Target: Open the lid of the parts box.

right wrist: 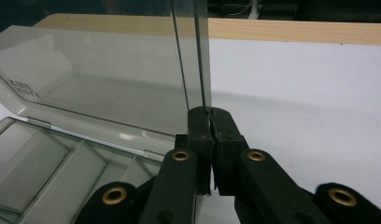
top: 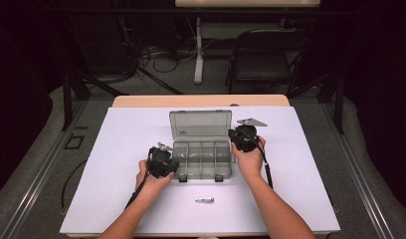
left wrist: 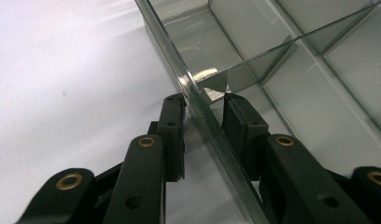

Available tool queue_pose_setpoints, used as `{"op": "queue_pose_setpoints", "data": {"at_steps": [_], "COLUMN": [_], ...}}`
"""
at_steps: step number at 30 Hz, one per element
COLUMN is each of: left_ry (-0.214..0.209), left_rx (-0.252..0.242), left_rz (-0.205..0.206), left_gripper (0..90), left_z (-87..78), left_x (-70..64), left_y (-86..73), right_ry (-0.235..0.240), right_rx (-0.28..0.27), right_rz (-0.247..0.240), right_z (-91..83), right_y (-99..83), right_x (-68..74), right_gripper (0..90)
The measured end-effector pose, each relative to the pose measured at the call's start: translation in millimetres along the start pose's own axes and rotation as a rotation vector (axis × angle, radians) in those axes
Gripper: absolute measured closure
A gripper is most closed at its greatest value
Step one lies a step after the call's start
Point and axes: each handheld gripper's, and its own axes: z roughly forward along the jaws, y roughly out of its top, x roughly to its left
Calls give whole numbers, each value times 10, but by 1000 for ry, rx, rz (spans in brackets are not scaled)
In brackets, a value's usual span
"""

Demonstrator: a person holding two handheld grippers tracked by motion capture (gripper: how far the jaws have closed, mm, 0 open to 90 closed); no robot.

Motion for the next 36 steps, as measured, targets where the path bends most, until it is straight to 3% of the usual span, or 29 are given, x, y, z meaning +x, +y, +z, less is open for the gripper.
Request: {"op": "queue_pose_setpoints", "data": {"at_steps": [14,19,29,36], "left_ry": [1,1,-2,-2], "left_rx": [-1,0,3,2], "left_rz": [-1,-2,-1,-1], "left_gripper": [698,698,698,698], "left_z": [-1,-2,-3,-3], "left_x": [1,1,4,3], "left_y": [-2,-3,-1,-1], "right_ry": [-30,-29,-66,-65], "right_rx": [60,83,139,161], "right_rz": [3,33,47,63], "right_z": [107,147,254,291], "right_y": [119,153,232,252], "right_x": [0,-17,-4,-18], "right_gripper": [884,887,891,894]}}
